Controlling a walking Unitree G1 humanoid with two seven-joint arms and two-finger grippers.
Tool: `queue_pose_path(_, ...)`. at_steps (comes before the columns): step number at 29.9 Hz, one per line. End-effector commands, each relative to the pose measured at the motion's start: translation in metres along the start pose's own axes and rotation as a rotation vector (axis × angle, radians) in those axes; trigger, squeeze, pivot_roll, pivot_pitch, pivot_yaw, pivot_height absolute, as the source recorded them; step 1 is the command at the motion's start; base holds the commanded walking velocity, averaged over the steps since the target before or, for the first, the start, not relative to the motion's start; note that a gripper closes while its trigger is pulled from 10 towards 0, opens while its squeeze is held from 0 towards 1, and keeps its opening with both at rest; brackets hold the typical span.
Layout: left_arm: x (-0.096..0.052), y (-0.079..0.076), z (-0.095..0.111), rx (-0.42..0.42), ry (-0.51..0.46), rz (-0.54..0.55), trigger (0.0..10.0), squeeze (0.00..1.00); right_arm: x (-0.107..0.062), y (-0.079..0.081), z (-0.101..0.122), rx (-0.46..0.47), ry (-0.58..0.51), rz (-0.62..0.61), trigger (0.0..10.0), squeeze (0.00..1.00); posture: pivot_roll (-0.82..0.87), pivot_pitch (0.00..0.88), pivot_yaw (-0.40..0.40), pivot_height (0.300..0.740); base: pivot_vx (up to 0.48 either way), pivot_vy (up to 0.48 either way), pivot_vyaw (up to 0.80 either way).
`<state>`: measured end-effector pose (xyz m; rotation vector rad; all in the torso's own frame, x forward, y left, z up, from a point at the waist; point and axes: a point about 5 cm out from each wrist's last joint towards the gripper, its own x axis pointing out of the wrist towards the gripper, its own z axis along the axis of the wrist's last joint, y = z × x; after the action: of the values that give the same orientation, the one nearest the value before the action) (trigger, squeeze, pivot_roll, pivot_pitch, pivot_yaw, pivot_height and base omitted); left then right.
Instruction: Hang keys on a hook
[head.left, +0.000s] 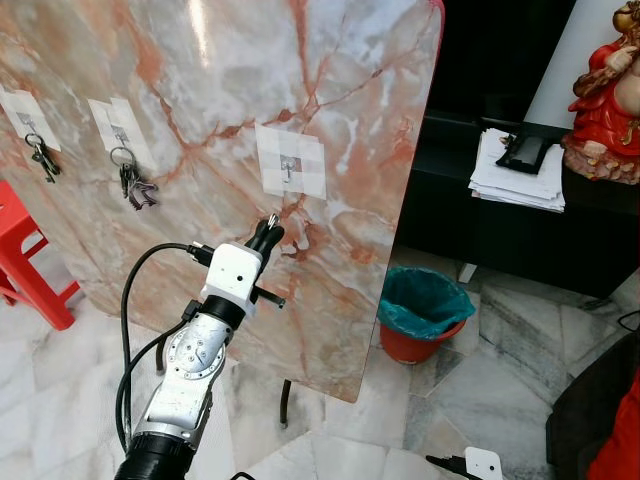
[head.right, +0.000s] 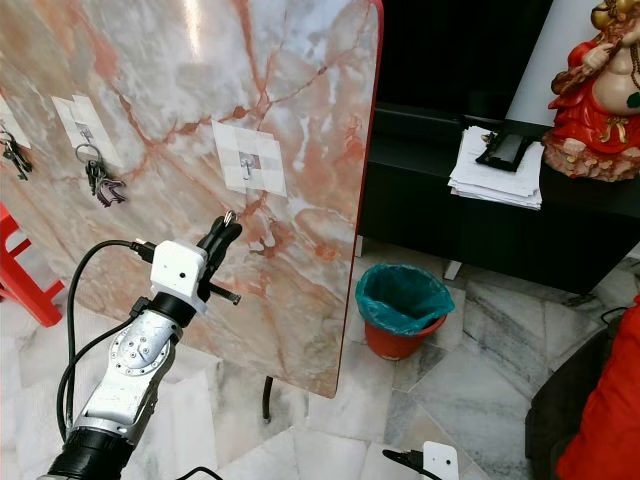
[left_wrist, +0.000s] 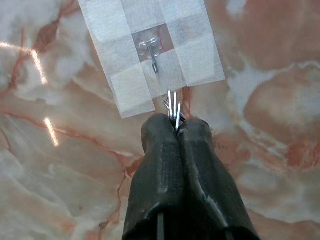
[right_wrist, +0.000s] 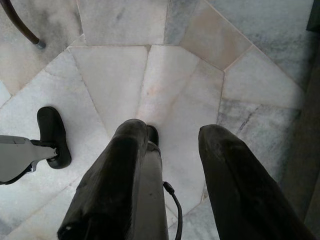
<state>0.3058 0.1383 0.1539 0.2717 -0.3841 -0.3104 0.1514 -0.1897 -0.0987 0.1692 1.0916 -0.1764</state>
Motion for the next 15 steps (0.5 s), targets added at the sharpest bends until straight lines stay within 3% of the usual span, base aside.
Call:
queue_pose_path(1, 0.0030, -0.0017, 0.0073, 0.000, -0.030, -0.015, 10.0, 0.00, -0.0001, -0.0001, -0.0020, 0.000, 0.007, -0.001, 10.0, 0.00, 0.14, 0.063, -0.027, 0.740, 0.000, 0.000, 0.00)
queue_pose_path(15, 0.0029, -0.0039, 0.0087, 0.004, -0.034, -0.030, 10.0, 0.00, 0.0000, 0.0012, -0.0019, -0.002, 0.009, 0.001, 10.0, 0.00, 0.14, 0.075, -0.026, 0.740, 0.000, 0.000, 0.00)
